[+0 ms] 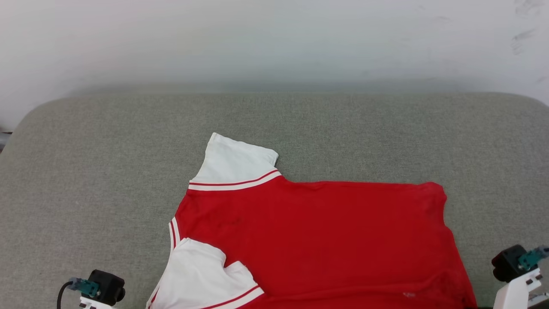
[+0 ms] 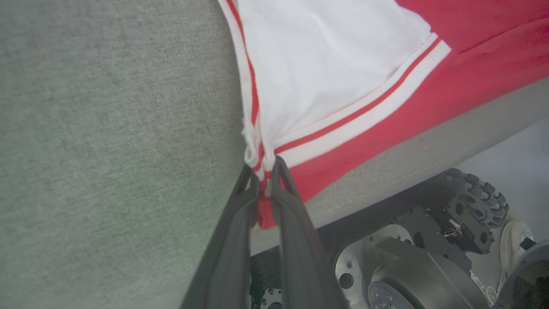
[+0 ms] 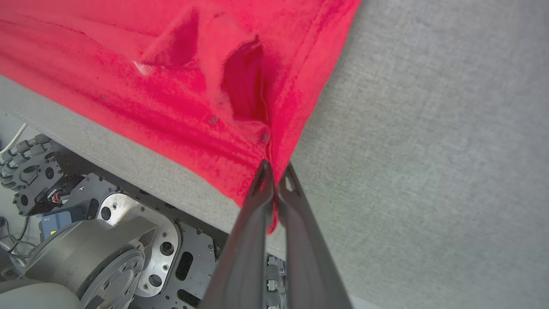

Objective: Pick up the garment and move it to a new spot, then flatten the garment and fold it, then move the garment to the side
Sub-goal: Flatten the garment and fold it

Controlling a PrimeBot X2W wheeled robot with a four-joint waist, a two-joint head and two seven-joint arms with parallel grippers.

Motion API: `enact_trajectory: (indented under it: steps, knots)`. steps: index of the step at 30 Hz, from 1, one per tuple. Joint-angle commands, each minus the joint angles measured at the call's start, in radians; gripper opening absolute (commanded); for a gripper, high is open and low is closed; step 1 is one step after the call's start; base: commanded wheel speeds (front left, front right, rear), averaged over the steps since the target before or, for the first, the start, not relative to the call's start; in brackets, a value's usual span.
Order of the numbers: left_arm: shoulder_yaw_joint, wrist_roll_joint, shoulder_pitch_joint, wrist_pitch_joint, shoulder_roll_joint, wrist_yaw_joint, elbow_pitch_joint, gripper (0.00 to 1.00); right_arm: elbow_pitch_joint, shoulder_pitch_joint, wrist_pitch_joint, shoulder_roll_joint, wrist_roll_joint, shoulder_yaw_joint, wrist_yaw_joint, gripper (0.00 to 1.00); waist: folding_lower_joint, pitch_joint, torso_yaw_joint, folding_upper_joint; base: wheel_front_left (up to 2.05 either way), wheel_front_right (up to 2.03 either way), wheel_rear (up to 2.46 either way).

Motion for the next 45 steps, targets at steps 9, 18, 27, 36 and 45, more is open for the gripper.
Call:
enact_trajectory:
  steps: [9, 18, 27, 36, 45]
  knots:
    - [-0.025, 0.004, -0.005, -0.008, -0.058, -0.031, 0.158, 0.0, 0.11, 0.036, 0.004, 0.087, -0.049, 0.003, -0.002, 0.0, 0.0, 0.027, 0.004, 0.0, 0.0, 0.0, 0.0]
    - [-0.008, 0.038, -0.006, -0.082, -0.061, -0.017, 0.194, 1.0, 0.129, 0.02, -0.165, 0.142, -0.085, -0.061, -0.002, 1.0, 0.0, -0.009, 0.012, 0.0, 0.0, 0.0, 0.0]
    - [0.069, 0.142, -0.068, -0.226, 0.002, 0.088, 0.087, 1.0, 0.021, -0.001, -0.416, 0.258, -0.247, -0.242, -0.001, 1.0, 0.0, -0.014, 0.004, 0.0, 0.0, 0.0, 0.0]
    - [0.139, 0.254, -0.264, -0.313, -0.015, 0.138, 0.078, 1.0, -0.112, -0.025, -0.567, 0.437, -0.445, -0.352, -0.001, 1.0, 0.0, 0.025, -0.044, 0.0, 0.0, 0.0, 0.0]
    - [0.13, 0.269, -0.571, -0.135, -0.051, 0.003, 0.169, 1.0, -0.203, -0.085, -0.617, 0.492, -0.518, -0.315, -0.001, 1.0, 0.0, 0.155, -0.139, 0.0, 0.0, 0.0, 0.0]
